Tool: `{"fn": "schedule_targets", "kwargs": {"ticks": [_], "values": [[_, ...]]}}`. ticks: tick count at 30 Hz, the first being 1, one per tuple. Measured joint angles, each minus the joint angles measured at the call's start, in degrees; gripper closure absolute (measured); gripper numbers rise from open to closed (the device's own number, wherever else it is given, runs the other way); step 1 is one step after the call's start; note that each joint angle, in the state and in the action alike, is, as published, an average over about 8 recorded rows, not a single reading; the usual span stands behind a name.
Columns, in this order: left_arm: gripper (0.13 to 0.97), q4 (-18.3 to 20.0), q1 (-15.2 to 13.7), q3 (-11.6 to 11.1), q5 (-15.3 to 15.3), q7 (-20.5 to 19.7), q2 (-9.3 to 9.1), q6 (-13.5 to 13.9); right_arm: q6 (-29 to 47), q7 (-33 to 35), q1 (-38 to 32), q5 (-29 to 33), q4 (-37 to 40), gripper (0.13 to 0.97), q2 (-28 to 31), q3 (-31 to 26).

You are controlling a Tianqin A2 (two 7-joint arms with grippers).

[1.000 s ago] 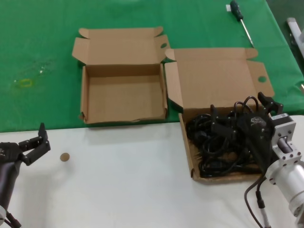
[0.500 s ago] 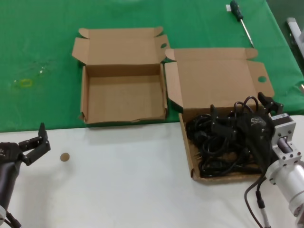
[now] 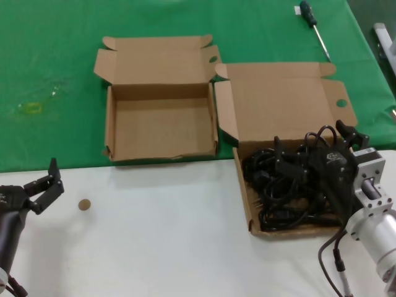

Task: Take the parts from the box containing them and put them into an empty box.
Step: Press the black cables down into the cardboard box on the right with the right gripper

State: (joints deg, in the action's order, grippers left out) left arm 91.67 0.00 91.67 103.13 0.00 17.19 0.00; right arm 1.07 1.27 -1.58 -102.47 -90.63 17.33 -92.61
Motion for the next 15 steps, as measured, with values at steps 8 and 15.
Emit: {"fn": "schedule_targets", "kwargs": {"ticks": [8,15], "values": [[0.299,0.0,0.0,0.0,0.0,0.0,0.0,0.0,0.0,-0.7,-0.3,-0.6,0.7,0.129,0.8,0.0],[0.365,0.0,0.0,0.0,0.0,0.0,0.0,0.0,1.1,-1.2,-0.8,-1.1,2.0,0.129,2.3,0.8]]}}
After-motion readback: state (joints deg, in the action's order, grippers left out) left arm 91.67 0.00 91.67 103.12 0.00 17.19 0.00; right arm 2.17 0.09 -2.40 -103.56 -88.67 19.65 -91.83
